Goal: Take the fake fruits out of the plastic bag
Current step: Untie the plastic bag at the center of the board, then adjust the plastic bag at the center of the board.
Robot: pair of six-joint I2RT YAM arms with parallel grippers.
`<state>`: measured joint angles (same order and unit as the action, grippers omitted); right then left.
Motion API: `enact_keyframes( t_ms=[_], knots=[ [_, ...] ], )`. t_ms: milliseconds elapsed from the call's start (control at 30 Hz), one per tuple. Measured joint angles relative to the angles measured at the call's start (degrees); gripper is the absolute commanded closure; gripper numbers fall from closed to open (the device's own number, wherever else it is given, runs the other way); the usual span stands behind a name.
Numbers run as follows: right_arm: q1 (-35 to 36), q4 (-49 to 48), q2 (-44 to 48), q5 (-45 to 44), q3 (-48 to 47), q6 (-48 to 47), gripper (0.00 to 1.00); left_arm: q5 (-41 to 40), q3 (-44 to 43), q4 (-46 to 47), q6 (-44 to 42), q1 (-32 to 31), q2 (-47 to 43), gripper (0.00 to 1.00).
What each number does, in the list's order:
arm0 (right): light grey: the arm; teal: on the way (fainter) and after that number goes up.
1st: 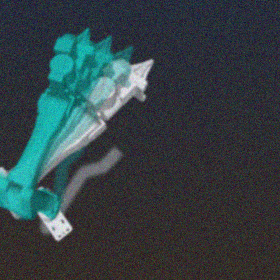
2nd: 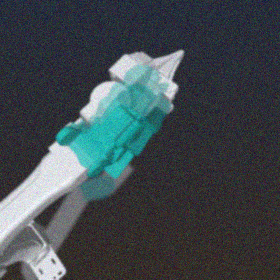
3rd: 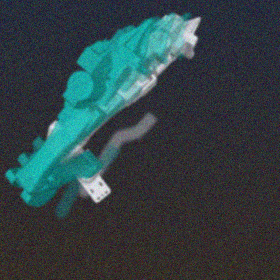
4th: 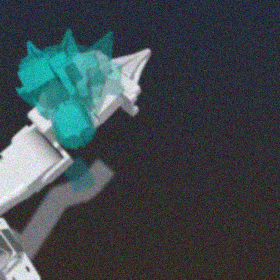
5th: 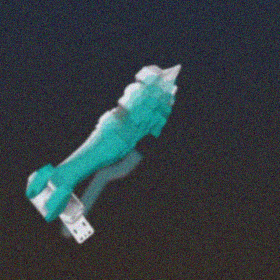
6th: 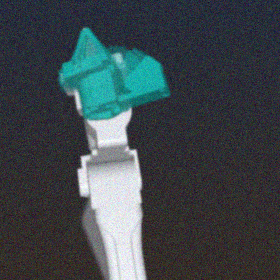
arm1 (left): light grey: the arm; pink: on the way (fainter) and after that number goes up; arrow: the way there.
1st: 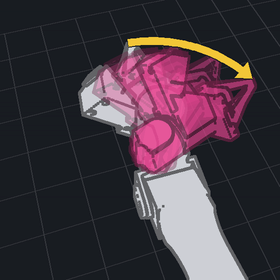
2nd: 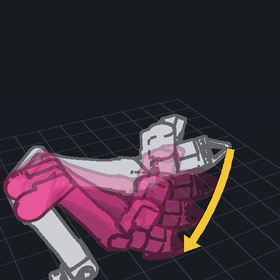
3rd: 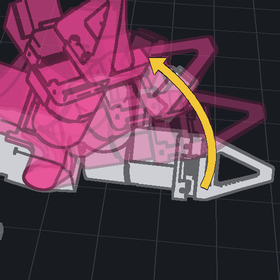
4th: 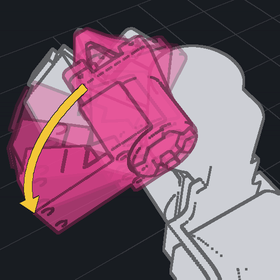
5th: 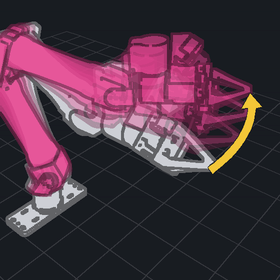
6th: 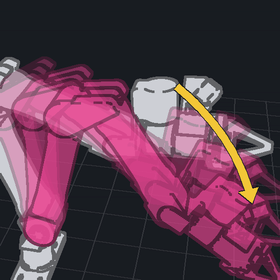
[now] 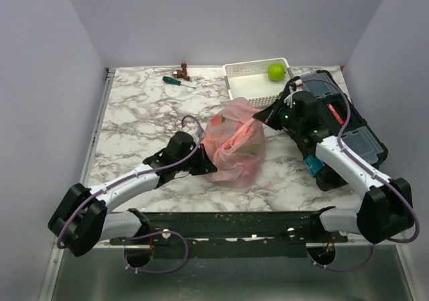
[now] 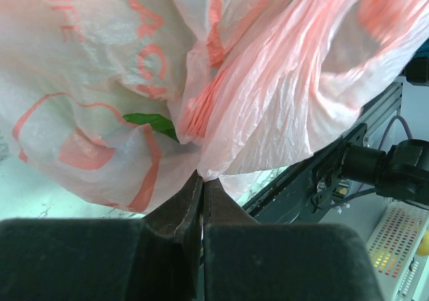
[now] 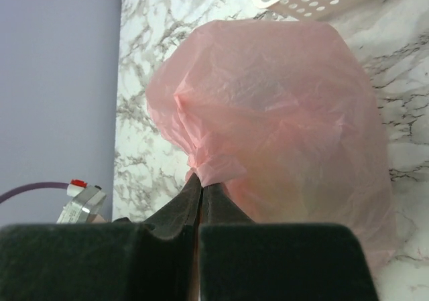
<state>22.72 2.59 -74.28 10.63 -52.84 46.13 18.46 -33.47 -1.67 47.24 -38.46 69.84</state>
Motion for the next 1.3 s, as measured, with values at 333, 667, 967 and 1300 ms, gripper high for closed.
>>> enact_keyframes(
  t_ms=[333,667,967,1300],
  knots=[
    [-14.3,-6.7,-3.7,20.9,1.7,5.8,0.99,-3.7,3.9,-2.5,-0.1,0.2,-6.7,1.00],
    [-15.6,-10.8,-6.3,28.5,2.6,8.3,0.99,-5.0,4.5,-4.7,-1.8,0.3,-10.0,0.81],
    [-15.6,-10.0,-5.3,31.2,3.8,5.6,0.99,-6.1,-0.4,-8.8,-9.2,0.3,-17.0,0.30],
    [-15.6,-5.7,-1.7,31.3,3.8,1.0,0.99,-4.9,-17.4,-11.8,-11.7,9.0,-8.0,0.23]
  ],
)
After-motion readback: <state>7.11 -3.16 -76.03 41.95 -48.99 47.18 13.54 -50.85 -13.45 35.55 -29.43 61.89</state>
